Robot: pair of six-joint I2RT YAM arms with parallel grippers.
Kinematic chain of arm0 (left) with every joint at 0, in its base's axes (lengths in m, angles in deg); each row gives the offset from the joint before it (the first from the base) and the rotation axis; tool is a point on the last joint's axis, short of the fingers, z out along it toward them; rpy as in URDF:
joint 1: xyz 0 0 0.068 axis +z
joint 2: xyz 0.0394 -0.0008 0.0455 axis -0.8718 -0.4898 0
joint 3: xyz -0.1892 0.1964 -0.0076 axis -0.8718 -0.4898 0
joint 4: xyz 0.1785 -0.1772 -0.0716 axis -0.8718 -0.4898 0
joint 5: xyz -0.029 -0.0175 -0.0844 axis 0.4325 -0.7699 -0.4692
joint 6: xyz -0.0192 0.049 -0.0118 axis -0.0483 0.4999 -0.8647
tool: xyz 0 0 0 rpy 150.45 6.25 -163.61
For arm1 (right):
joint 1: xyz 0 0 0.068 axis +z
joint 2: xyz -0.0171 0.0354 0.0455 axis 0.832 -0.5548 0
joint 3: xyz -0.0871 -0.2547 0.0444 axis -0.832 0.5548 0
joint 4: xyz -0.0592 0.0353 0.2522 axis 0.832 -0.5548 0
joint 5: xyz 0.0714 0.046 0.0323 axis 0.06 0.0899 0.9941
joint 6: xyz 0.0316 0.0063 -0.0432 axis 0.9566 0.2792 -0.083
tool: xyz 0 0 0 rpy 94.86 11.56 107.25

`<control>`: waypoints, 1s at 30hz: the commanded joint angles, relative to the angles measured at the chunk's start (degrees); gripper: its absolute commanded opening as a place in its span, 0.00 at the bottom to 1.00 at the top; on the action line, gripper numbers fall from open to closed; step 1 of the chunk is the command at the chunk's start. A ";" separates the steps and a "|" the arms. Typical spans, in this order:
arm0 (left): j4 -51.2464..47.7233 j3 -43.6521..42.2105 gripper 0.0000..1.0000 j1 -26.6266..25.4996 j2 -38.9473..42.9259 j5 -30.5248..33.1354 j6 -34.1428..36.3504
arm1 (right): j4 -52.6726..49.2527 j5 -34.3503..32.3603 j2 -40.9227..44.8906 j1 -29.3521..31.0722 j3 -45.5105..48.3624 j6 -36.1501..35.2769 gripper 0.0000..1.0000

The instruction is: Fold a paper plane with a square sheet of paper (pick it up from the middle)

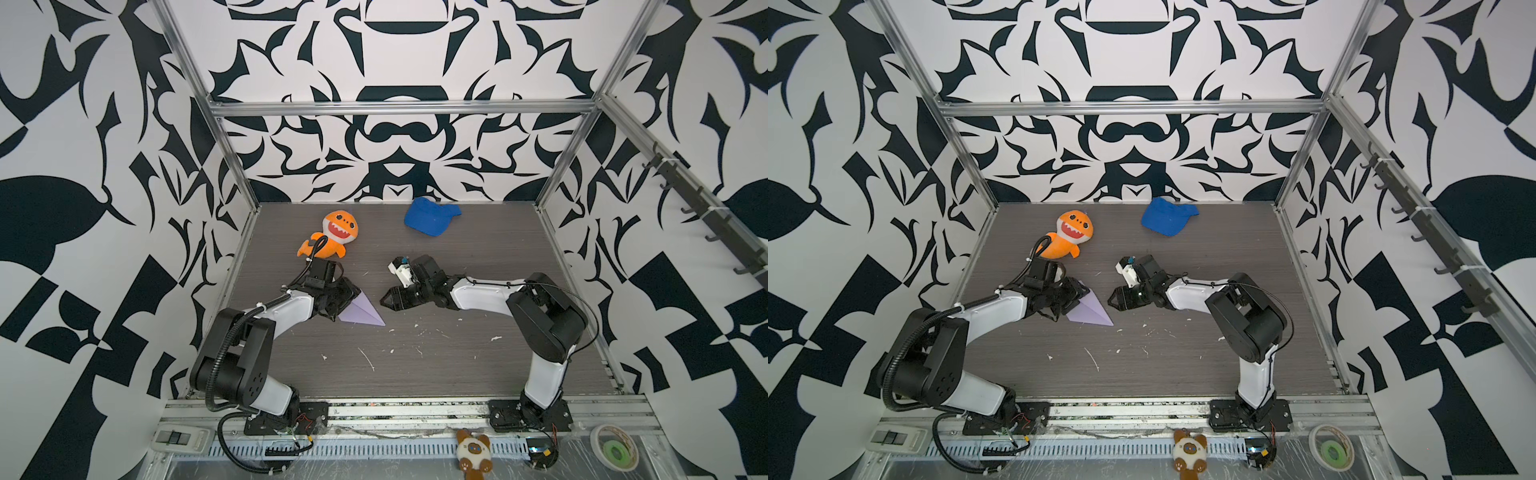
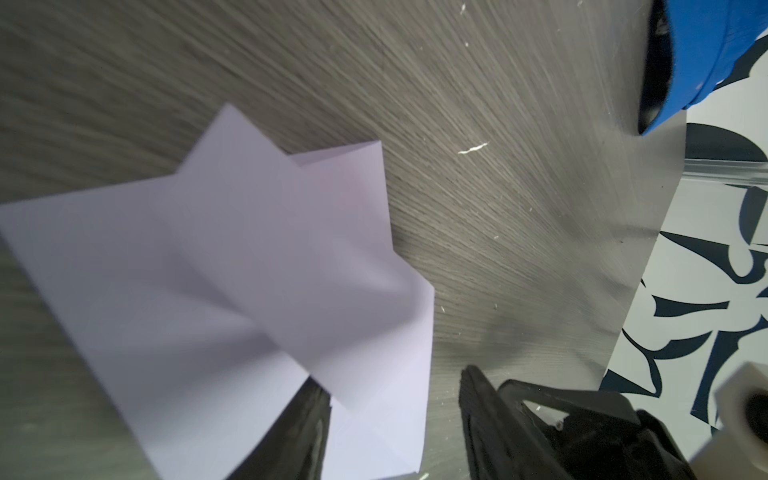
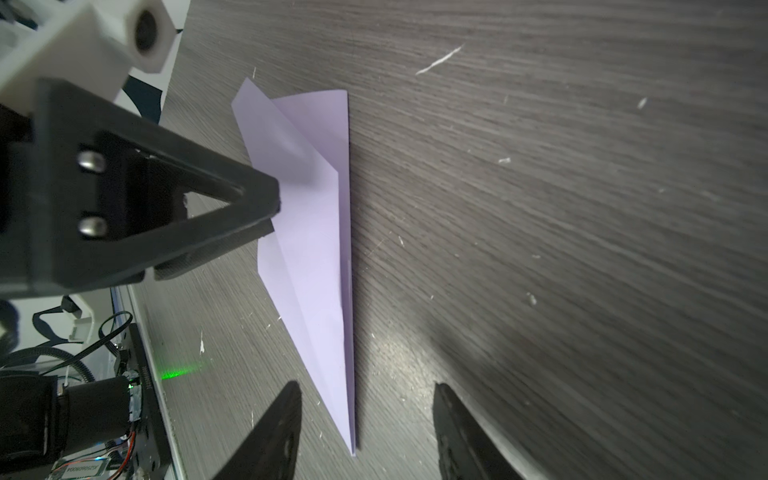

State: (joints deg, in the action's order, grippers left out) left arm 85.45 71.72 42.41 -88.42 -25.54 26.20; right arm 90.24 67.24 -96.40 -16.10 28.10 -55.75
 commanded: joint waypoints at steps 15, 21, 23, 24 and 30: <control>6.59 -0.22 0.30 0.35 -3.28 0.09 3.08 | 1.40 -12.26 8.59 -0.04 3.94 0.64 0.54; 0.36 3.94 0.12 0.35 -3.86 2.44 7.96 | -2.23 -17.80 11.83 -0.29 4.06 0.88 0.55; -5.84 7.08 0.09 0.31 -3.04 4.81 10.82 | -2.67 -18.70 12.86 -0.77 4.54 0.87 0.59; -10.46 9.28 0.09 0.26 -2.72 6.42 12.89 | -2.70 -19.10 13.49 -0.98 4.91 0.70 0.63; -37.13 23.75 0.09 -2.41 -2.18 22.35 21.62 | -3.59 -24.74 18.44 -1.87 7.44 -1.74 0.91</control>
State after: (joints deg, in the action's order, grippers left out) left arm 65.58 90.62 41.38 -91.83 -13.63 41.47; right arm 87.31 47.18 -81.01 -17.43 34.99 -56.01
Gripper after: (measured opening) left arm 0.089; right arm 0.892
